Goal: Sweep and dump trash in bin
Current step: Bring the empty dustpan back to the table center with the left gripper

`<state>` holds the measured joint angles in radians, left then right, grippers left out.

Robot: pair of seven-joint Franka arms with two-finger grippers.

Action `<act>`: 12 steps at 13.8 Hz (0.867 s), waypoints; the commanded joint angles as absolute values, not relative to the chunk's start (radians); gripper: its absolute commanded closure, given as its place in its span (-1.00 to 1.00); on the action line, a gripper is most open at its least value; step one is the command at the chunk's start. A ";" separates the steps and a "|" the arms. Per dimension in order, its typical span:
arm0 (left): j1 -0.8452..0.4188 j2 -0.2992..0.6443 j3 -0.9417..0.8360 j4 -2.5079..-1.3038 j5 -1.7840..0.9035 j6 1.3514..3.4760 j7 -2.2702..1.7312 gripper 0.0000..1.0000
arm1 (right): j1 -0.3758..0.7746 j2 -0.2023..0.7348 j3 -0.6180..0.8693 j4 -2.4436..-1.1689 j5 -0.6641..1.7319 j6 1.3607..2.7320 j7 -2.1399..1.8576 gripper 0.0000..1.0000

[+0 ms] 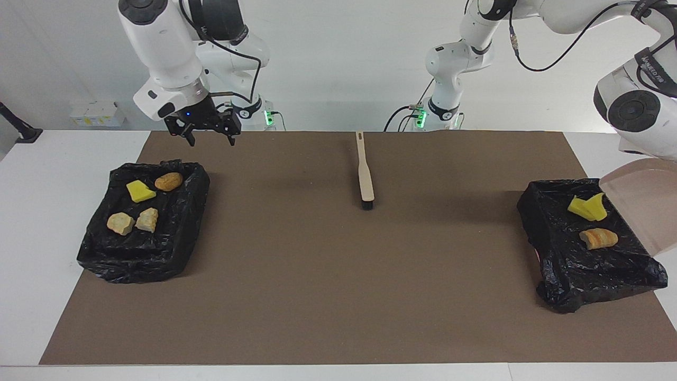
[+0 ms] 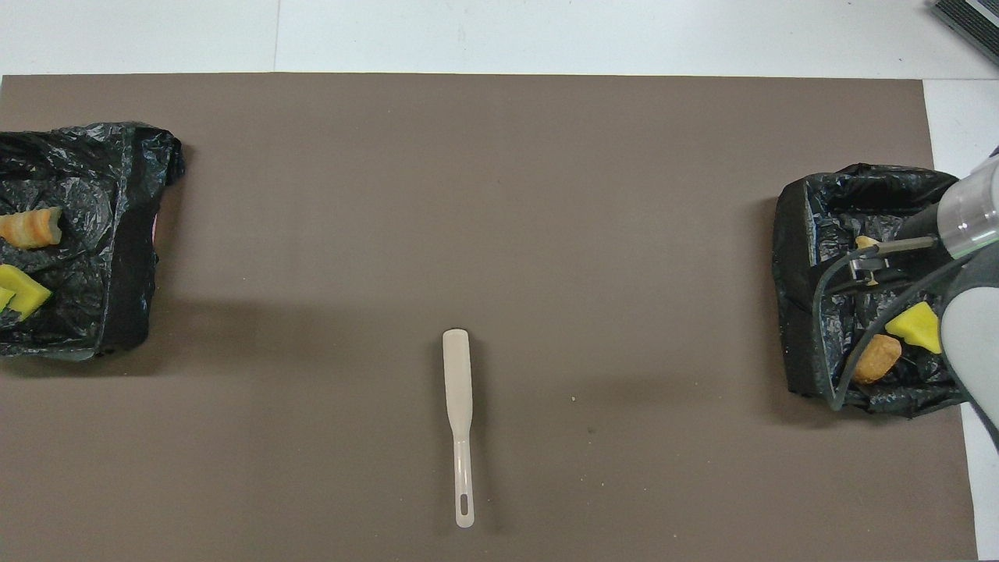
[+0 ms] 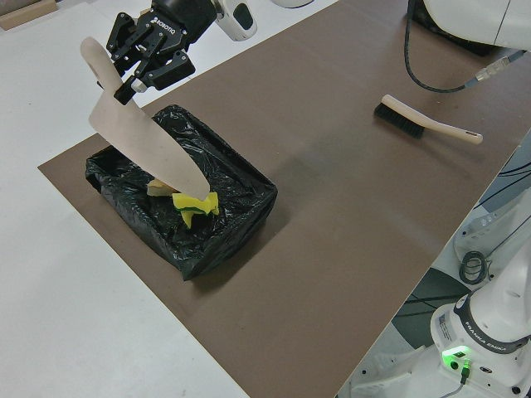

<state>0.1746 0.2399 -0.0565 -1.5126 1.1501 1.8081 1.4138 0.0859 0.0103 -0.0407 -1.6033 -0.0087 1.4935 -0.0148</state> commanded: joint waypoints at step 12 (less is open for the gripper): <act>-0.046 0.253 -0.051 -1.540 0.436 1.821 0.955 1.00 | 0.057 -0.041 -0.034 -1.680 -0.002 1.562 -0.041 -1.00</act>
<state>0.0177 0.2444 -0.0662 -1.5197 0.4888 1.8269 1.1091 0.0702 -0.0157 -0.0438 -1.6486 -0.0071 1.5345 -0.0208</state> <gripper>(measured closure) 0.678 0.000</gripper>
